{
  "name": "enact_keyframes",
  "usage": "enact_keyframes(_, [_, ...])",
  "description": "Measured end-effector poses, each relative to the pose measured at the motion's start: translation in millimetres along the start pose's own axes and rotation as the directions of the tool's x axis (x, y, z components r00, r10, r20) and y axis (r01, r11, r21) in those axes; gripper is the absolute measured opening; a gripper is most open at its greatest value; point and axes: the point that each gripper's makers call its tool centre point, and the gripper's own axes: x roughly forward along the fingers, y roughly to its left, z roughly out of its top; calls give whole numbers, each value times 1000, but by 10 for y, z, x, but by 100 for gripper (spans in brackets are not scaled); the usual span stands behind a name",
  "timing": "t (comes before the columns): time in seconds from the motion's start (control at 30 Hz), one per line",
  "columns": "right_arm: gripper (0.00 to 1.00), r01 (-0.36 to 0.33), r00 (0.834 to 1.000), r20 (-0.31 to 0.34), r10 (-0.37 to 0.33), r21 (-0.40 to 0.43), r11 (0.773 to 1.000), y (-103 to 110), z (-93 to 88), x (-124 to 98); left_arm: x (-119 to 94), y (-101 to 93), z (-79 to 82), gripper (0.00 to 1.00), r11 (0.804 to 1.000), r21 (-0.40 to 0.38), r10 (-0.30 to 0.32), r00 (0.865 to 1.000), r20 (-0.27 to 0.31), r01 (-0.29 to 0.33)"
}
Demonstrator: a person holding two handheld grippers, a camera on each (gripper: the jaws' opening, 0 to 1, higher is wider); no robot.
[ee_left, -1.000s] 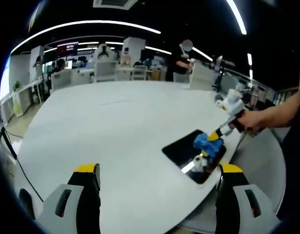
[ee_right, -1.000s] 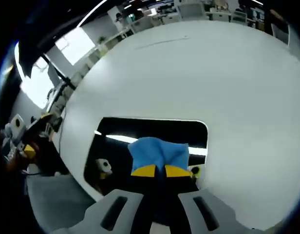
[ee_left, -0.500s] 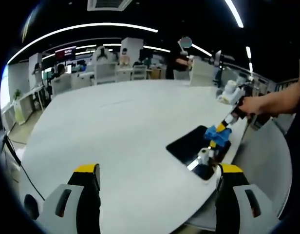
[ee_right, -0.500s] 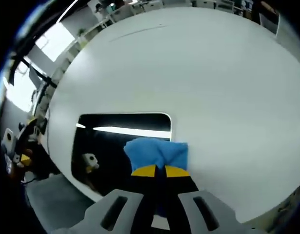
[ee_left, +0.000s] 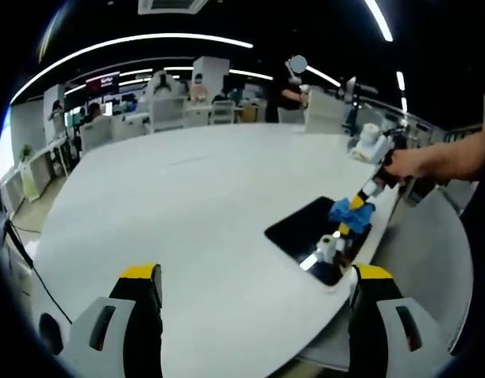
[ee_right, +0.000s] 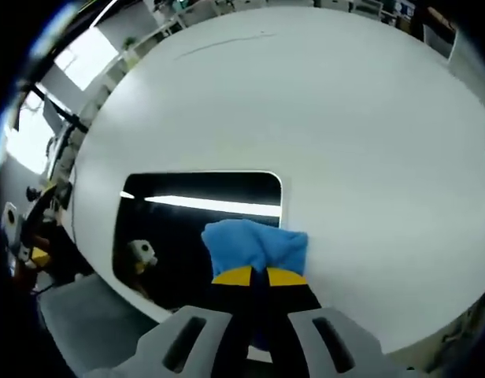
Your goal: Wipe the mirror surface with the cleaning cloth until all visible marks leave the cleaned area.
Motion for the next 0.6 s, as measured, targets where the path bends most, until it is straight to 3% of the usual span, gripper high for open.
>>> enact_keyframes(0.17, [0,13,1000,22,-12,-22,1000,34,-123,-35,-31,17,-34,100,1000,-4,-1,1000,-1,1])
enact_keyframes(0.43, [0,-29,999,13,29,-35,999,81,-341,-83,-71,84,-72,100,1000,-16,11,1000,-11,-11])
enact_keyframes(0.6, [1,-36,999,12,37,-45,998,105,-353,-99,-58,82,-36,100,1000,-10,9,1000,-3,-9])
